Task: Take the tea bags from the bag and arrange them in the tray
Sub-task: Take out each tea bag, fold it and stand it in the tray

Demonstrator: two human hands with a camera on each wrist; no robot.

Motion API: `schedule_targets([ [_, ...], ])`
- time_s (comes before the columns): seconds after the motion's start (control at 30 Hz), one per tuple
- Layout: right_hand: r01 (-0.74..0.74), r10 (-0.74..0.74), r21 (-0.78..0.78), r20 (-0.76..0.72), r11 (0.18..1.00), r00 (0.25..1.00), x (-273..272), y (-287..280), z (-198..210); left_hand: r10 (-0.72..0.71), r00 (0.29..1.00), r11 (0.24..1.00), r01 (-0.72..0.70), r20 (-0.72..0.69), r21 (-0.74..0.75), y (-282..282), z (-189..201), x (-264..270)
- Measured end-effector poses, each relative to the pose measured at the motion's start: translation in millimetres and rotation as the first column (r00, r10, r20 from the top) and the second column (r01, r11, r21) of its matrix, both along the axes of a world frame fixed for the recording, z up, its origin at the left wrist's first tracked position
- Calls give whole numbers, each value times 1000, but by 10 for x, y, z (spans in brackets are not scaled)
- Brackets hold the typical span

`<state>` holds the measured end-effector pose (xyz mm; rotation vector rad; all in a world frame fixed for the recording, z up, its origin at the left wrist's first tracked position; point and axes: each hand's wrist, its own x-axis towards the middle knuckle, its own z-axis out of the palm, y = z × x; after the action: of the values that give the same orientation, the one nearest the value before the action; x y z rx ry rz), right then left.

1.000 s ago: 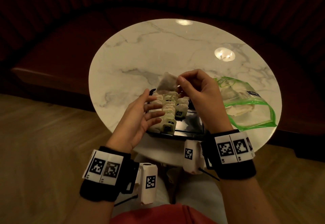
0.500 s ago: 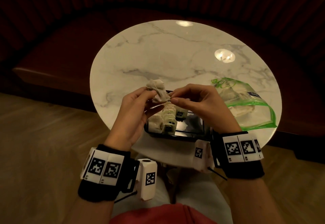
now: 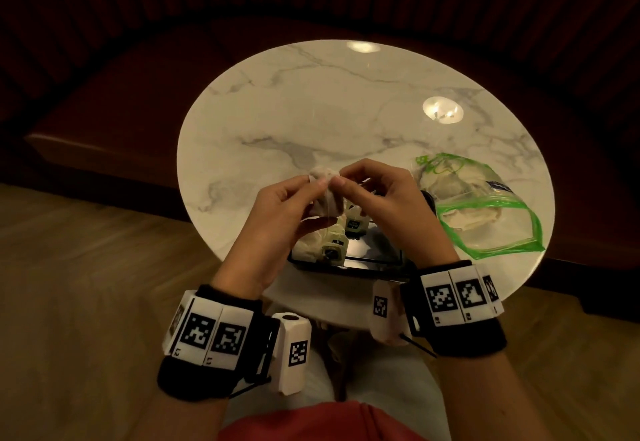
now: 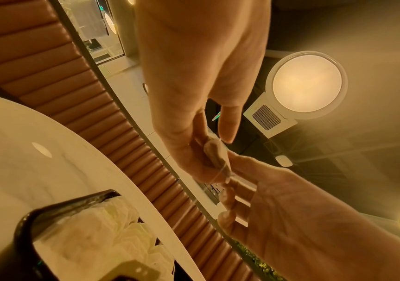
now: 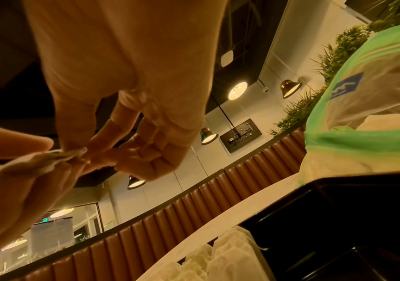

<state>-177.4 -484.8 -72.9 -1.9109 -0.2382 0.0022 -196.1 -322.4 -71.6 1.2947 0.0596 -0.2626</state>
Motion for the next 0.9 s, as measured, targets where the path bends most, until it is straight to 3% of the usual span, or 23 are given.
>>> schedule_targets([
  [0.17,97,-98,62,27,993,995,17,-19,16,-34,997,999,32,66,26,25,-71,8],
  [0.4,110,-111,83,17,990,994,13,14,20,-9,967,979,-44,256,199,59,-4,-22],
  [0.57,-18,51,177,-185,984,981,-12,5,18,-17,930,980,-57,367,190,35,17,-28],
  [0.7,-237,267,136,-285,962,921,-71,-28,-7,34,934,981,-98,355,166,47,8,-26],
  [0.9,-334,339,66,-280,940,898,-61,18,-156,86,926,980,-146,367,138,76,28,-17],
])
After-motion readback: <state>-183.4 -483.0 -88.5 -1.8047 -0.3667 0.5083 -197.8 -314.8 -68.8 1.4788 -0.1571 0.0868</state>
